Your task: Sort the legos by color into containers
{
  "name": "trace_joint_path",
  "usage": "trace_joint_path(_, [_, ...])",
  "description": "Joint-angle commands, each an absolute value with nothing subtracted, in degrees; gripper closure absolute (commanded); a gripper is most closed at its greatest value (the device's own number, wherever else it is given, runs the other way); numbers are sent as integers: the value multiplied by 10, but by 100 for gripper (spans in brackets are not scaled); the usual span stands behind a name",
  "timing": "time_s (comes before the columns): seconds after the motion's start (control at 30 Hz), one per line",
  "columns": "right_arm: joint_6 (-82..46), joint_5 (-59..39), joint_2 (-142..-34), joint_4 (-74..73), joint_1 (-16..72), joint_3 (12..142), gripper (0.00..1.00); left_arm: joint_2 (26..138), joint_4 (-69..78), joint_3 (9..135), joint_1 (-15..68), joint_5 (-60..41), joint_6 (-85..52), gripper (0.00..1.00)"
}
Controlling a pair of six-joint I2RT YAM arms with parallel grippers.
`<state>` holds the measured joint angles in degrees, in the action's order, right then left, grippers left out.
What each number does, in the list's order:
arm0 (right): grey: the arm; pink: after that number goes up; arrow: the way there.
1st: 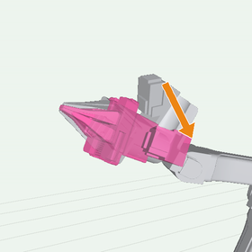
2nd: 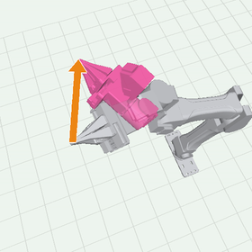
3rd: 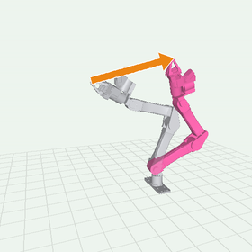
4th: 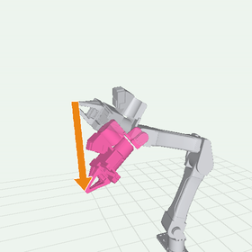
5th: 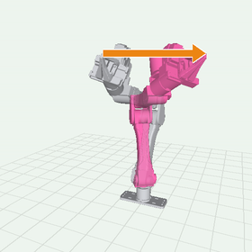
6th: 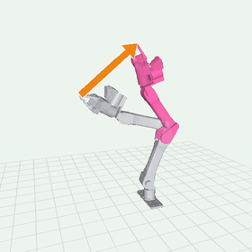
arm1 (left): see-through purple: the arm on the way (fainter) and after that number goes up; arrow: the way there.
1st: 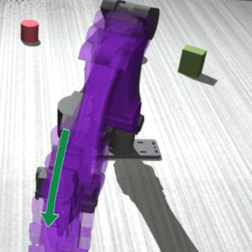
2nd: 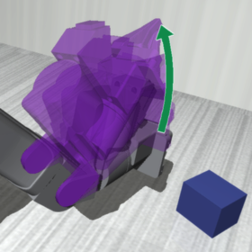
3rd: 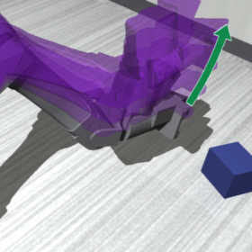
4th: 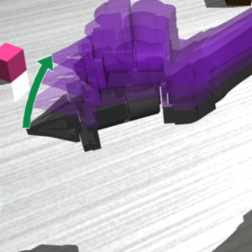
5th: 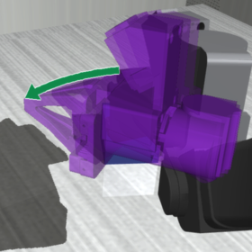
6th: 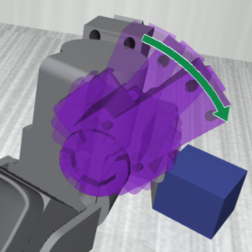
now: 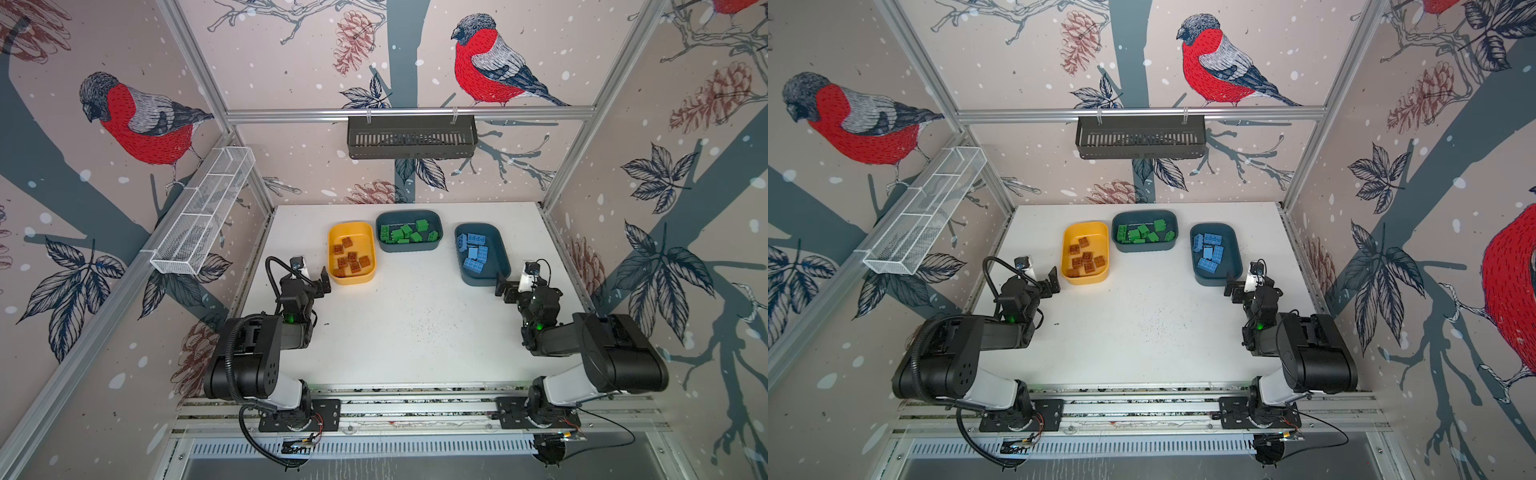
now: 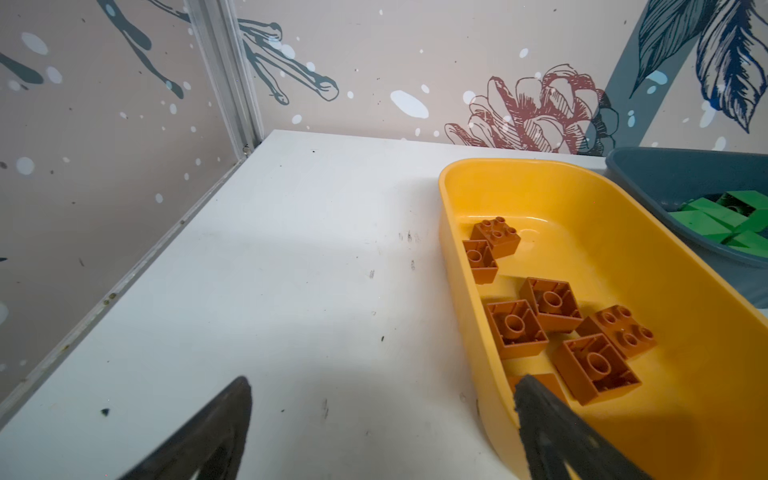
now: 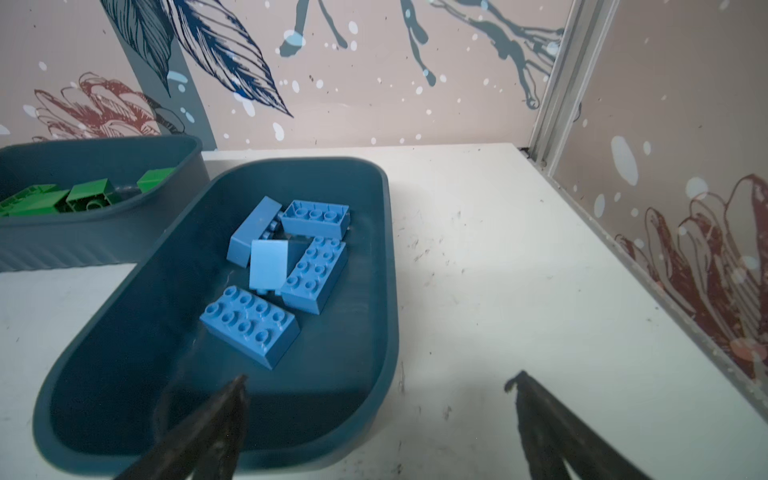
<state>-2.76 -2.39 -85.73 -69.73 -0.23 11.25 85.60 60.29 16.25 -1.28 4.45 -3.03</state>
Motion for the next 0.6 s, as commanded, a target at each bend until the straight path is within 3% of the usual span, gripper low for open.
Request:
trace_joint_path(0.0, [-16,2,-859,-728,1,113,0,853,659,159,-7,88,-32,2])
trace_joint_path(0.57, [-19,7,-854,-704,2,120,1,848,669,151,-2,105,-32,2])
